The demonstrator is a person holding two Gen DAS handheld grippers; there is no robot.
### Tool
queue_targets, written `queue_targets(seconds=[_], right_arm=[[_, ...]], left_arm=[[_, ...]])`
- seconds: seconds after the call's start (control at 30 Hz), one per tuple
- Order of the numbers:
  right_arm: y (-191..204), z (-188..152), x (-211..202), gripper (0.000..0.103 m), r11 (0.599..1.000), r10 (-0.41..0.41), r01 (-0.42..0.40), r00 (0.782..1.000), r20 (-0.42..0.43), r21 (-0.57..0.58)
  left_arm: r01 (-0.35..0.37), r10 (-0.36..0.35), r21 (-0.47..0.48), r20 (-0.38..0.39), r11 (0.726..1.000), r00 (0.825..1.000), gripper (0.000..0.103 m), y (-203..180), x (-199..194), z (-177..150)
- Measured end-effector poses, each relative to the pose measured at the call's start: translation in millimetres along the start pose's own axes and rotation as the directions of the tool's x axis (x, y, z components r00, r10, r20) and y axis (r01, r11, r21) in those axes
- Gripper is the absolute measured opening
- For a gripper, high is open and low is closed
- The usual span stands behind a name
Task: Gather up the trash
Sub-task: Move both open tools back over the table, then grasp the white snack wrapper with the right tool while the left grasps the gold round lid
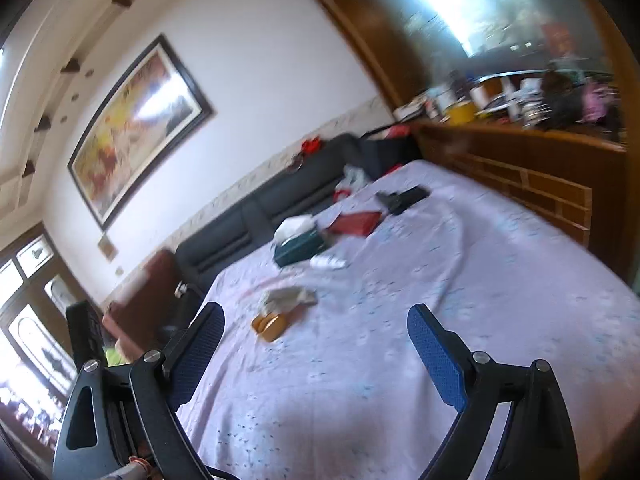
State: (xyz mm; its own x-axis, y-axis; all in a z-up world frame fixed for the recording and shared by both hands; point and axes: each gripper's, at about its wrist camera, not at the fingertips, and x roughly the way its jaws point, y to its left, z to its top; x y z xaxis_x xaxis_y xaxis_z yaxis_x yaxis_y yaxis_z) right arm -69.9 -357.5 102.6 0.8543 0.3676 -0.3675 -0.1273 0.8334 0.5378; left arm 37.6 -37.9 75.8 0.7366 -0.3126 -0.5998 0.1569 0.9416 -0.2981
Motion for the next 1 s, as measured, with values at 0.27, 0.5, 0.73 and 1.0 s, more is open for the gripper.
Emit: queue_targets(seconds=[0.27, 0.5, 0.73, 1.0], right_arm=[[7, 11, 78, 0.095, 0.994, 0.100, -0.096, 0.990, -0.103, 0.043], [19, 29, 151, 0.095, 0.972, 0.223, -0.203, 0.956, -0.192, 0.117], [24, 19, 255, 0.096, 0.955, 0.269, -0.191, 0.883, -0.384, 0.229], [22, -4, 360, 0.096, 0.908, 0.308, -0.087, 0.802, -0.512, 0.410]], left_arm=[[-0.094, 0.095, 0.011, -0.060, 0.995, 0.994, 0.081, 23, 32, 7], [-0.168, 0.163, -0.012, -0.182, 0.986, 0.970, 0.081, 42, 96, 16], [-0.178, 0.162, -0.114, -0.136, 0.977, 0.977, 0.081, 77, 94, 15], [-0.218, 0.199, -0.250, -0.098, 0.943, 0.975, 0.081, 118, 81, 19]])
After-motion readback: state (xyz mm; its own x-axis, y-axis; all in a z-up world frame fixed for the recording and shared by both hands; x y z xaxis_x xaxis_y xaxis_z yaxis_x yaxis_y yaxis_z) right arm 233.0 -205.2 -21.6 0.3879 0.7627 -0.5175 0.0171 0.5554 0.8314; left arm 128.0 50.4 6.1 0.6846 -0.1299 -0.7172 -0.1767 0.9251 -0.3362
